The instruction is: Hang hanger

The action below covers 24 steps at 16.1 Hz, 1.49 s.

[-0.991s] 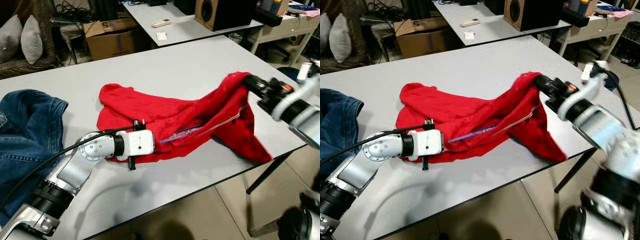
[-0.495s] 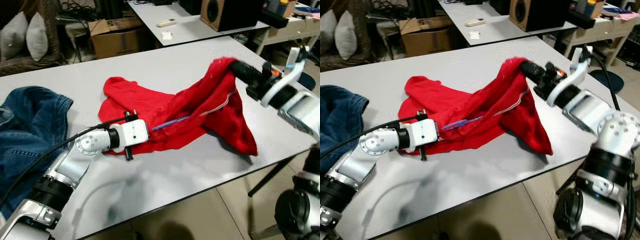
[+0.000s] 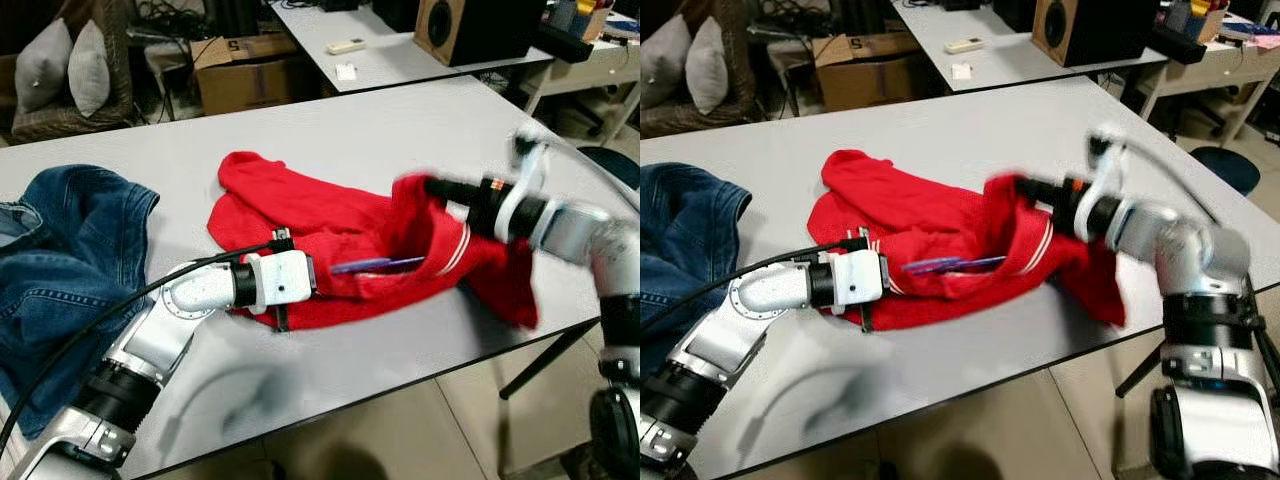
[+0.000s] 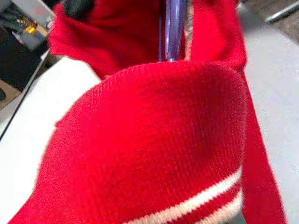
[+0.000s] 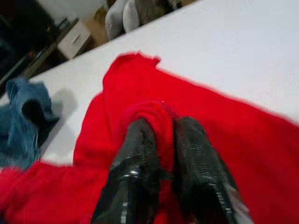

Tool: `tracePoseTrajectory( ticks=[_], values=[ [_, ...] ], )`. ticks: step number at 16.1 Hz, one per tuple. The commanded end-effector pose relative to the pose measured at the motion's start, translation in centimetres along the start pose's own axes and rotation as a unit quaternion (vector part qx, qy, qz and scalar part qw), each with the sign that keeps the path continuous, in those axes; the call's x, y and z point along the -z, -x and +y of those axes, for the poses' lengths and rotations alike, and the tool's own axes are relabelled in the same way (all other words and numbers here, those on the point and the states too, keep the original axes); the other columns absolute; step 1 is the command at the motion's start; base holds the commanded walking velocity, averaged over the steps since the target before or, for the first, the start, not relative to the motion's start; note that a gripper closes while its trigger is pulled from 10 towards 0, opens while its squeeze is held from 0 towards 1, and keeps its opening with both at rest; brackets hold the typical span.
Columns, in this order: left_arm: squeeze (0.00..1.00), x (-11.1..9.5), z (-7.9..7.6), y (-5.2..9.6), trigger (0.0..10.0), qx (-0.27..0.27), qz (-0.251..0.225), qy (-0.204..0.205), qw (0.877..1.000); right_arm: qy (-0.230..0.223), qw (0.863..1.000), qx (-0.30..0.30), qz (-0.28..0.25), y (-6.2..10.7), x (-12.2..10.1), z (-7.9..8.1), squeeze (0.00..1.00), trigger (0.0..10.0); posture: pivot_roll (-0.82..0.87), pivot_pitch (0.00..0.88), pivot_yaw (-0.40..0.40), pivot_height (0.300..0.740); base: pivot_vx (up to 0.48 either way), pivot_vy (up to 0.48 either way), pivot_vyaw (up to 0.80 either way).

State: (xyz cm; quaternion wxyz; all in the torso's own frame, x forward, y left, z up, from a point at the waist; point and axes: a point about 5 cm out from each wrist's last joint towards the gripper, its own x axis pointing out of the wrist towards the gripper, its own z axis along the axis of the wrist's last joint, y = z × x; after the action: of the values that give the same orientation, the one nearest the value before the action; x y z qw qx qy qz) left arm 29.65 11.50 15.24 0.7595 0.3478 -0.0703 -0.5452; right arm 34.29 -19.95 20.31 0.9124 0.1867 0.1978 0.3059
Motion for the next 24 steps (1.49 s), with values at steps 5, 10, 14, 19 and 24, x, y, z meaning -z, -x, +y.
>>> tracePoseTrajectory(
  ticks=[5,10,14,19,24],
  values=[
    [0.00,1.0,0.8,0.5,0.0,-0.004,0.045,-0.004,0.999,0.059,0.997,-0.038,0.031,2.8,-1.2,-0.1,1.00,10.0,-0.04,0.037,0.013,0.740,0.000,0.000,0.00],
    [0.00,1.7,1.4,0.6,0.0,-0.001,0.077,0.008,0.997,0.170,0.980,-0.100,0.032,7.9,-2.4,0.8,1.00,10.0,-0.05,0.036,0.029,0.740,0.000,0.000,0.00],
    [0.00,1.4,1.7,0.5,0.0,0.020,0.070,0.039,0.997,0.301,0.938,-0.169,-0.038,8.7,-3.6,4.4,1.00,10.0,-0.05,0.031,0.042,0.740,0.000,0.000,0.00],
    [0.00,-0.7,2.7,0.9,0.0,0.102,0.050,0.065,0.991,0.472,0.854,-0.202,0.080,7.0,-0.1,5.4,1.00,10.0,-0.04,0.022,0.046,0.740,0.000,0.000,0.00],
    [0.00,-2.9,4.2,0.6,0.0,0.100,0.057,-0.010,0.993,0.486,0.839,-0.231,0.083,4.7,0.8,6.0,0.00,10.0,-0.02,0.016,0.047,0.740,0.000,0.000,0.00]
  ],
)
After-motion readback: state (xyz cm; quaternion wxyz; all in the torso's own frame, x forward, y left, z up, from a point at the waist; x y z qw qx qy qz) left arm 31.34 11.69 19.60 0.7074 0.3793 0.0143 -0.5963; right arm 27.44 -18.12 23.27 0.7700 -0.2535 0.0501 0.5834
